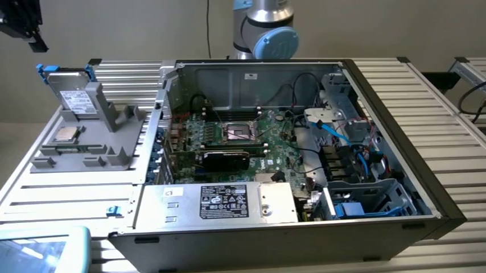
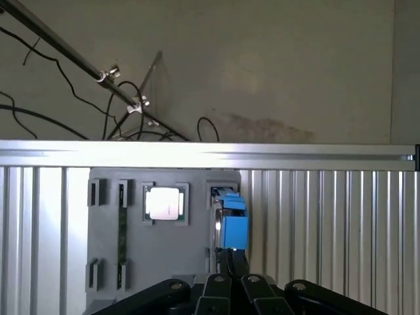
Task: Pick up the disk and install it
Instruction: 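Pick up the disk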
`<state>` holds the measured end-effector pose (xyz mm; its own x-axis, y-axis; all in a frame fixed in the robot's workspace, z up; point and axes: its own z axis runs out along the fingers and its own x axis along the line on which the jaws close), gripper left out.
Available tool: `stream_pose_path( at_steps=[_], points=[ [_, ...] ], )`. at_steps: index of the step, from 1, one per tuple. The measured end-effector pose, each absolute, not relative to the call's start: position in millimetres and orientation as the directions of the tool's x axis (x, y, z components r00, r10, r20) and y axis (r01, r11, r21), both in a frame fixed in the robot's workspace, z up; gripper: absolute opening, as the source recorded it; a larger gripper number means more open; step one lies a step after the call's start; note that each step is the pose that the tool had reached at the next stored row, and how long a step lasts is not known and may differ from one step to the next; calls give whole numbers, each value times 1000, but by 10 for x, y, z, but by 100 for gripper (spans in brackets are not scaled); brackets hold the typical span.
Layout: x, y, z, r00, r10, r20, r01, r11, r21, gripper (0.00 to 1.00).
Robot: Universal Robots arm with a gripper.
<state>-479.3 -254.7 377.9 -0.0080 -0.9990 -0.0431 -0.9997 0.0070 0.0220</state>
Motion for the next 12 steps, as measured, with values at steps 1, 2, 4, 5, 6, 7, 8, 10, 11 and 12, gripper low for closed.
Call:
stream_pose_path(
  at_steps=[1,2,4,5,6,7,8,10,11,12],
  points=[
    [-4793,-2547,3779,-8,-999,-43,-1000,7,22,11],
    [-4794,-2547,3779,-8,-999,-43,-1000,7,22,11],
    [-4793,-2547,3779,-8,-999,-43,-1000,7,22,11],
    [-4794,-2547,3779,-8,-999,-43,-1000,7,22,11],
    [-4794,-2547,3779,-8,-999,-43,-1000,7,23,11],
    [-4794,-2547,3777,-8,-999,-43,-1000,7,24,11],
    [-4794,-2547,3777,-8,-999,-43,-1000,7,27,11],
    [-4794,-2547,3776,-8,-999,-43,-999,7,32,11],
    [-4794,-2547,3776,-8,-999,-43,-999,7,36,12],
    [-4794,-2547,3774,-9,-999,-43,-999,7,38,18]
  ],
)
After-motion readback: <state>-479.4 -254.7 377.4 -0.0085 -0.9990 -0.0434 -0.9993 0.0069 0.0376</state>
